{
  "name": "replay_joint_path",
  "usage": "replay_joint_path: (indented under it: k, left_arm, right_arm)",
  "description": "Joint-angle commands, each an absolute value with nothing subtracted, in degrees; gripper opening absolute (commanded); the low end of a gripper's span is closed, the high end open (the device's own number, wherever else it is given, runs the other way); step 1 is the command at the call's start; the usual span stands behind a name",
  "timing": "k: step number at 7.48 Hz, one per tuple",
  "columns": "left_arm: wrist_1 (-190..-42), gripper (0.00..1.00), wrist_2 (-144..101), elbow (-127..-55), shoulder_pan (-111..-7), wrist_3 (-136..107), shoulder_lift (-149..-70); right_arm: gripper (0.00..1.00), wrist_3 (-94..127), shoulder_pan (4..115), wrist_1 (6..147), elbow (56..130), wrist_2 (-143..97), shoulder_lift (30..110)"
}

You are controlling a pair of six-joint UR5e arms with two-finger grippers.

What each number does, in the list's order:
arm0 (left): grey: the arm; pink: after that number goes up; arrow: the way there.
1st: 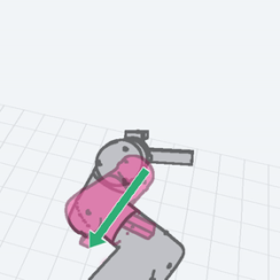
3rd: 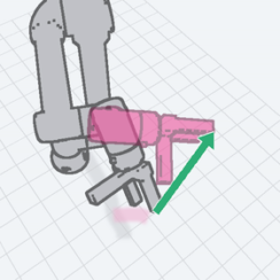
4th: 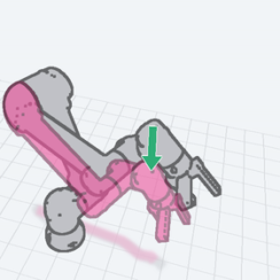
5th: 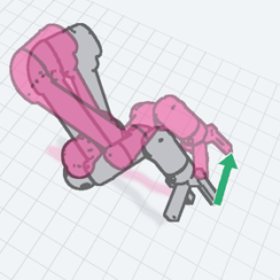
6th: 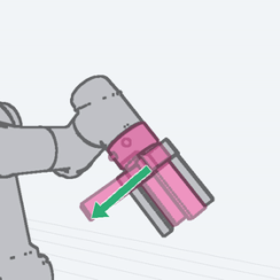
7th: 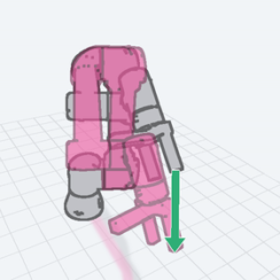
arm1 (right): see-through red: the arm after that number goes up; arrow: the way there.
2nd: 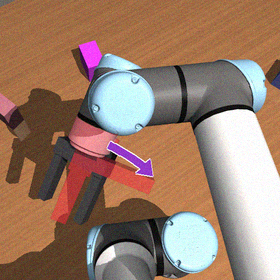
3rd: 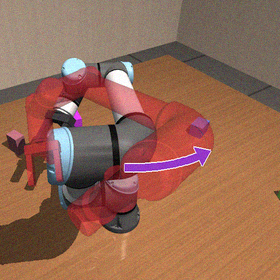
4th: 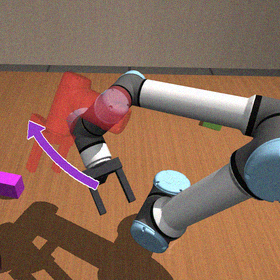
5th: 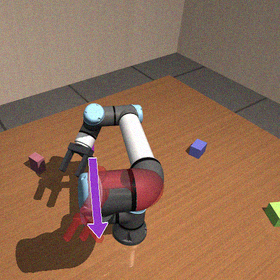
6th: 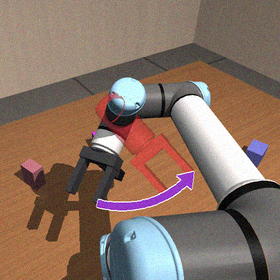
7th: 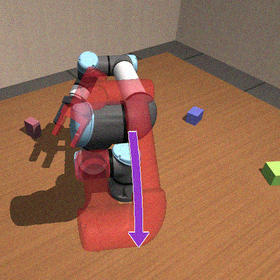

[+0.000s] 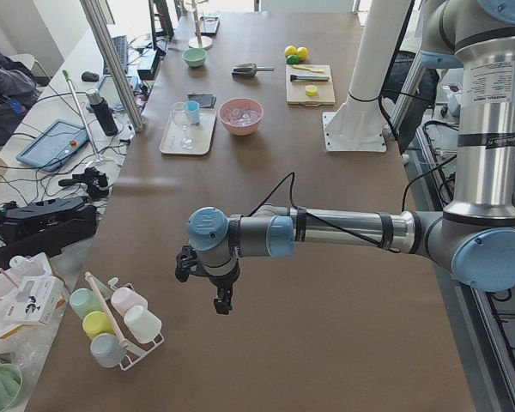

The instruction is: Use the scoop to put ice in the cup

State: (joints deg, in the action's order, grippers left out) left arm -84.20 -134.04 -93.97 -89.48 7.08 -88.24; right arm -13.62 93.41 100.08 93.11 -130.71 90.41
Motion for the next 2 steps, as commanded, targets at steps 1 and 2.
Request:
replay_joint_path:
  k: [1,2]
  left_arm:
    - [-84.20,0.99,-134.03,-93.87,-89.47,7.21,-88.24]
    - [-84.20,0.99,-134.03,-93.87,-89.47,6.95,-88.24]
  right_arm:
    - [1.00,-13.71,93.43,100.02,93.16,-130.52,90.61]
    - [1.00,-13.71,93.43,100.02,93.16,-130.43,90.44]
